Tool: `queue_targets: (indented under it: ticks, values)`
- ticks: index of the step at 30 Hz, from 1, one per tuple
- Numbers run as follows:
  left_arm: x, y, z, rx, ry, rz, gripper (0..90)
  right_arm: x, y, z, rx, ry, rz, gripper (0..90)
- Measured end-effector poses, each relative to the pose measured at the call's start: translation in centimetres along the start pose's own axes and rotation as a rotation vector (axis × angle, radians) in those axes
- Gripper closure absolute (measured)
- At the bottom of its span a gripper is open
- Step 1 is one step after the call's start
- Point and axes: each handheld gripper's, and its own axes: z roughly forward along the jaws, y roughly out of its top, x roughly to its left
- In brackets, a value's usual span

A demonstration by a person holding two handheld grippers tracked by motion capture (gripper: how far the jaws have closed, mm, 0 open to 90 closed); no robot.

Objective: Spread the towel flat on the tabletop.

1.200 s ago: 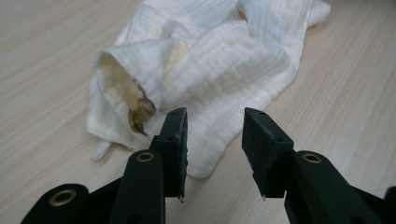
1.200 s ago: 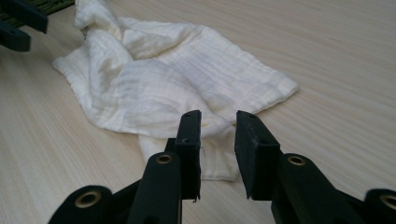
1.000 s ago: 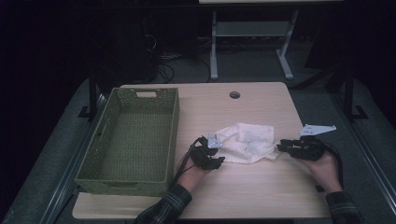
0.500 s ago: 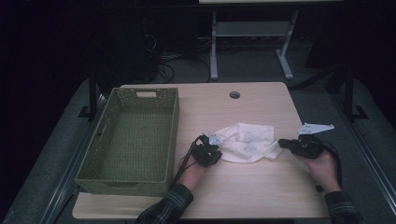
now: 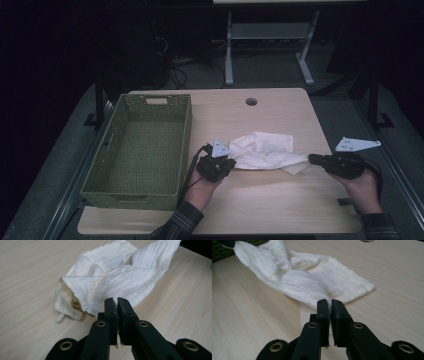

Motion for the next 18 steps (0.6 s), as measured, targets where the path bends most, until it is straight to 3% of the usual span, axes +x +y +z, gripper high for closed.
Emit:
queue_targets:
  ticks: [6, 8, 11, 18]
  values:
    - [-1.2, -1.4, -1.9, 0.002, -0.021, -0.011, 86.2, 1.7, -1.1, -0.9, 0.009, 0.040, -0.021, 84.8]
    - [-1.9, -1.8, -2.2, 0.015, -0.024, 0.005, 86.2, 2.3, -1.6, -1.1, 0.016, 0.054, -0.025, 84.8]
    - [-2.7, -2.2, -2.5, 0.021, -0.025, 0.023, 86.1, 3.3, -2.4, -1.4, 0.031, 0.073, -0.022, 84.8]
    - [-3.5, -3.9, -2.7, 0.079, -0.036, 0.010, 86.1, 5.5, -4.1, -1.8, 0.080, 0.115, -0.039, 84.7]
